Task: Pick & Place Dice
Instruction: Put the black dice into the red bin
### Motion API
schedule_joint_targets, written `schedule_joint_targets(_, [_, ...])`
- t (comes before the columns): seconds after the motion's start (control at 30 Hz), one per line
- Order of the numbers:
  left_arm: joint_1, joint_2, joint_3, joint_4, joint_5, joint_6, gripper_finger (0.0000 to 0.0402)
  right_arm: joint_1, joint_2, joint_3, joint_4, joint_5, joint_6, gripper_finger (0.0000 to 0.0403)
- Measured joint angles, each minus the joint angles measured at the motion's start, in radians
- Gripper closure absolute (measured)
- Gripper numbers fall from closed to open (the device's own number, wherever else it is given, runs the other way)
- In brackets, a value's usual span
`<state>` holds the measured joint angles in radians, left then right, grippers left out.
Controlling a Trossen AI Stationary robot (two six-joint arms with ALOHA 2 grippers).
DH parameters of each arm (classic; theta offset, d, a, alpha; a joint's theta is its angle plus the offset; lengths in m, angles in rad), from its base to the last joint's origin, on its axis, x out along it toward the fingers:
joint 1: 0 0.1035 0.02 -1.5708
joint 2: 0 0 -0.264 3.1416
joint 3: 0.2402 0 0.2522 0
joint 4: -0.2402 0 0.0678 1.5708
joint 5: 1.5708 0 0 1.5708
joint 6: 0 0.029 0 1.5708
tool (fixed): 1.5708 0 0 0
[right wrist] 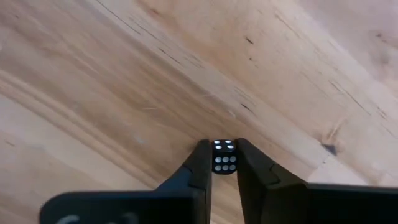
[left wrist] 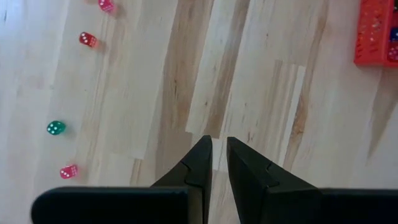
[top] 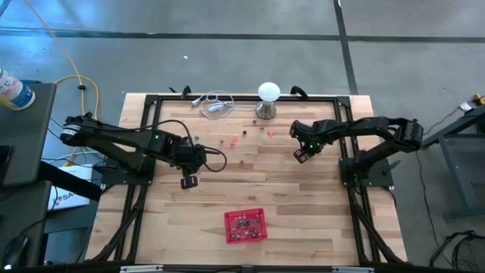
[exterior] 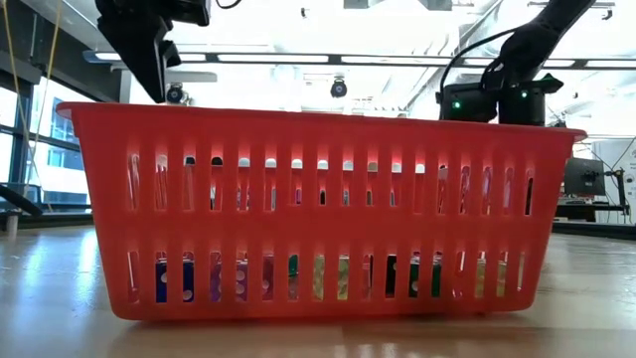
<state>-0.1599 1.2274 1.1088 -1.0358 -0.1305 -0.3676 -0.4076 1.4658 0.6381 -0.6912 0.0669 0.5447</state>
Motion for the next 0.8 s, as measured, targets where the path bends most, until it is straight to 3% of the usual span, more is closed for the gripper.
schedule_joint_targets(0.13, [-0.026, 0.0, 0.0, -0.005, -0.003, -0.001, 0.036, 0.088, -0.028, 0.058, -0.061, -0.018, 0.073, 0.0376])
schedule_joint_targets(0.27, [-0.051, 0.0, 0.0, -0.007, -0.003, -0.016, 0.036, 0.228, -0.106, 0.215, -0.119, -0.017, 0.126, 0.0376])
schedule_joint_targets(0.43, [-0.09, 0.0, 0.0, -0.007, -0.002, -0.036, 0.036, 0.405, -0.116, 0.465, -0.158, 0.007, 0.137, 0.0376])
schedule_joint_targets(0.6, [-0.129, 0.0, 0.0, -0.008, -0.002, -0.077, 0.036, 0.55, -0.036, 0.726, -0.217, 0.05, 0.095, 0.0376])
schedule_joint_targets(0.8, [-0.176, 0.0, 0.0, -0.007, -0.002, -0.229, 0.036, 0.655, 0.135, 1.045, -0.4, 0.094, 0.079, 0.0376])
